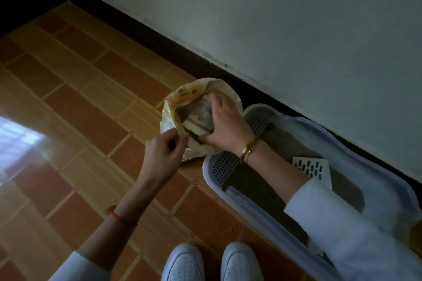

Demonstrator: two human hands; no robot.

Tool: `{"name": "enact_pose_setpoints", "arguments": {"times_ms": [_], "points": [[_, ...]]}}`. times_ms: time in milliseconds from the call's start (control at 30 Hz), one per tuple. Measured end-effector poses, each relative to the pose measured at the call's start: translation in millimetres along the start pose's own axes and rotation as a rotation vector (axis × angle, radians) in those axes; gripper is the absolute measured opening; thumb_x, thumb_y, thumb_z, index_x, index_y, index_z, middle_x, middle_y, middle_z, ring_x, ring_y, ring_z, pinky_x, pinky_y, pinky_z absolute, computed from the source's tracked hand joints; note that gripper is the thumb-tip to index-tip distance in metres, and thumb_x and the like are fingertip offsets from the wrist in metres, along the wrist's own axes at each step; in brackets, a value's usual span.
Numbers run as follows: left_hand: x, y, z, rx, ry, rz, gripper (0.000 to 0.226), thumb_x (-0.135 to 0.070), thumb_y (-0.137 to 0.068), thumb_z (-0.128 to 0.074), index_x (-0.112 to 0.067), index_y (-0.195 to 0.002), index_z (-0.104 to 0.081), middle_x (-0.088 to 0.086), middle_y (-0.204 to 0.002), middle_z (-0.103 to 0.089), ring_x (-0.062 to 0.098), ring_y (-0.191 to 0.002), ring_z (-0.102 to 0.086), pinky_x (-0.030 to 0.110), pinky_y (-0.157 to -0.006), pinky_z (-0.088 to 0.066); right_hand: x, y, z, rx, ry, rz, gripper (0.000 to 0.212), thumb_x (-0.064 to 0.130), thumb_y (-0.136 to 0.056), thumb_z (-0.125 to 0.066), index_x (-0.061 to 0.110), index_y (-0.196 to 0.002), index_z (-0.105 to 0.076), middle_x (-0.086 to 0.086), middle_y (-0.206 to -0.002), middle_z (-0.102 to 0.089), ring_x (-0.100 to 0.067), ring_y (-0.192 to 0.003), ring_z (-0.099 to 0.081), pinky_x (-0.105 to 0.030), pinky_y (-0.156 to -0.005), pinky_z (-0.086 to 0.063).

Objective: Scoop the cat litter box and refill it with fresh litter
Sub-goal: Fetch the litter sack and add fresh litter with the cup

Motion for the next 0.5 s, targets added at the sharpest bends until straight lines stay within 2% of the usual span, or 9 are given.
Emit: {"name": "enact_pose_setpoints", "arguments": {"times_ms": [133,200,300,400,500], "points": [[1.2,-0.2,-1.0,-0.001,0.021,-0.006,0.032,-0.019,-0.094,-0.055,-0.021,-0.063,-0.052,-0.007,-0.05,-0.044,0.009,-0.046,-0.043,0.015,-0.044,-0.032,-2.6,-30.1,-23.8,0.07,0.232,0.011,0.08,0.032,-0.075,-0.076,0.009,-0.137,-0.031,-0.011,-0.135,-0.041,-0.024,-0.121,-0.048,-0.033,-0.096,-0.044],[1.6,-0.9,-1.6,0.004,0.027,-0.014,0.033,-0.019,-0.094,-0.055,-0.026,-0.063,-0.05,-0.009,-0.051,-0.043,0.009,-0.046,-0.043,0.016,-0.044,-0.032,-3.4,-41.3,-38.8,0.104,0.278,0.018,0.074,0.03,-0.082,-0.069,0.009,-0.139,-0.028,-0.013,-0.139,-0.039,-0.025,-0.124,-0.047,-0.034,-0.103,-0.04],[2.2,-1.0,-1.7,0.013,0.029,-0.018,0.032,-0.02,-0.095,-0.054,-0.026,-0.063,-0.05,-0.008,-0.052,-0.043,0.009,-0.047,-0.043,0.017,-0.045,-0.033,-2.9,-52.2,-54.0,0.2,0.392,0.05,0.082,0.042,-0.079,-0.069,0.009,-0.14,-0.025,-0.014,-0.141,-0.038,-0.025,-0.127,-0.042,-0.037,-0.11,-0.035],[4.4,-1.7,-2.4,0.015,0.041,-0.007,0.03,-0.023,-0.094,-0.054,-0.019,-0.065,-0.053,-0.003,-0.052,-0.046,0.011,-0.047,-0.042,0.021,-0.045,-0.032,-7.1,-53.0,-49.2,0.332,0.291,0.021,0.082,0.039,-0.074,-0.074,0.009,-0.136,-0.03,-0.014,-0.136,-0.041,-0.027,-0.124,-0.045,-0.037,-0.105,-0.039],[6.3,-2.3,-2.3,0.014,0.035,-0.008,0.031,-0.024,-0.094,-0.054,-0.013,-0.065,-0.054,0.002,-0.052,-0.047,0.013,-0.046,-0.04,0.023,-0.045,-0.03,-12.0,-52.2,-43.0,0.455,0.162,-0.064,0.078,0.038,-0.069,-0.078,0.007,-0.129,-0.038,-0.015,-0.125,-0.05,-0.029,-0.113,-0.053,-0.037,-0.091,-0.048]]}}
Point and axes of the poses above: each hand's wrist, its own y-axis away from the middle knuckle, its own z-axis out of the back of the hand, x = y × z, the point moved 1 cm from there along -y, towards the middle knuckle
